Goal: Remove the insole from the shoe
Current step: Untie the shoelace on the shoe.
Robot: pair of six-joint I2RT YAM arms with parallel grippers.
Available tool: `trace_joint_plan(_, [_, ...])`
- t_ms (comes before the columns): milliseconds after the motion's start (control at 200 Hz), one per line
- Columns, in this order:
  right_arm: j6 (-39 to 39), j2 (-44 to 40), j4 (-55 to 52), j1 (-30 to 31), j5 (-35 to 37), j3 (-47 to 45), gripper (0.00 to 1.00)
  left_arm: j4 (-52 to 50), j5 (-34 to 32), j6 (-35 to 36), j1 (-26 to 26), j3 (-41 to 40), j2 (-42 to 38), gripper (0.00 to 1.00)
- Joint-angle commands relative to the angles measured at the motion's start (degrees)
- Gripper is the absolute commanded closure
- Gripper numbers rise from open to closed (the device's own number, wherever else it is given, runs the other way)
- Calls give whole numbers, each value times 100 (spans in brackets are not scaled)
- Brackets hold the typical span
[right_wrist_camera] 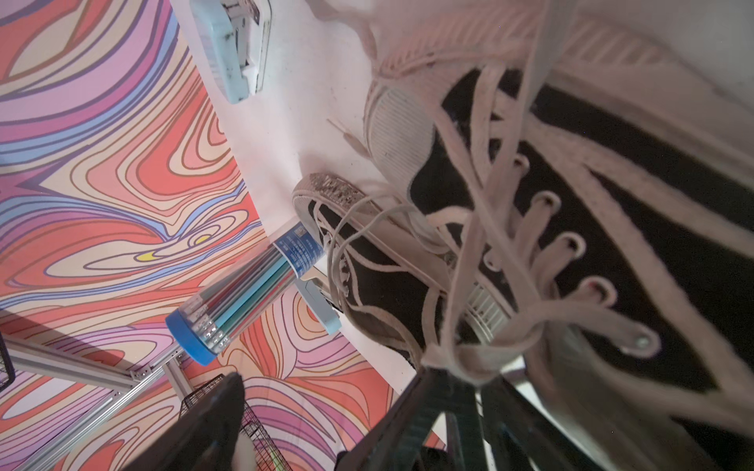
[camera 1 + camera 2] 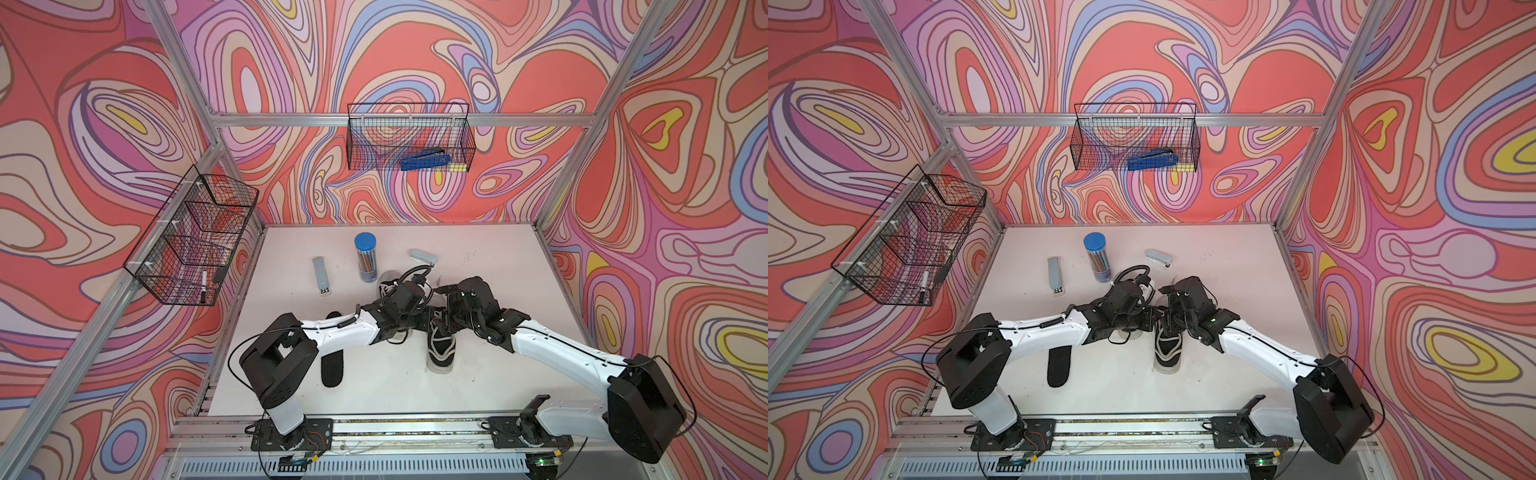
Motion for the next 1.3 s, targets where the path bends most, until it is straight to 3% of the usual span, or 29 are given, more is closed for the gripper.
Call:
trace_joint_plan(0, [121, 138, 194, 4, 267, -178, 9, 145, -25, -42, -32, -79, -181, 100])
trace_joint_plan(120, [10, 167, 284, -20, 657, -268, 9, 131, -33, -44, -40, -98, -228, 100])
trace_joint_plan(716, [-2081, 671, 984, -528, 2564, 134, 9, -268, -99, 55, -142, -304, -404, 100])
trace_joint_plan(981, [-2543, 1359, 962, -891, 3029, 536, 6, -298, -166, 30, -155, -524, -561, 100])
trace_joint_plan(1297, [-3148, 2141, 709, -1719, 3036, 1060, 5, -261, -253, 0, -155, -648, -641, 100])
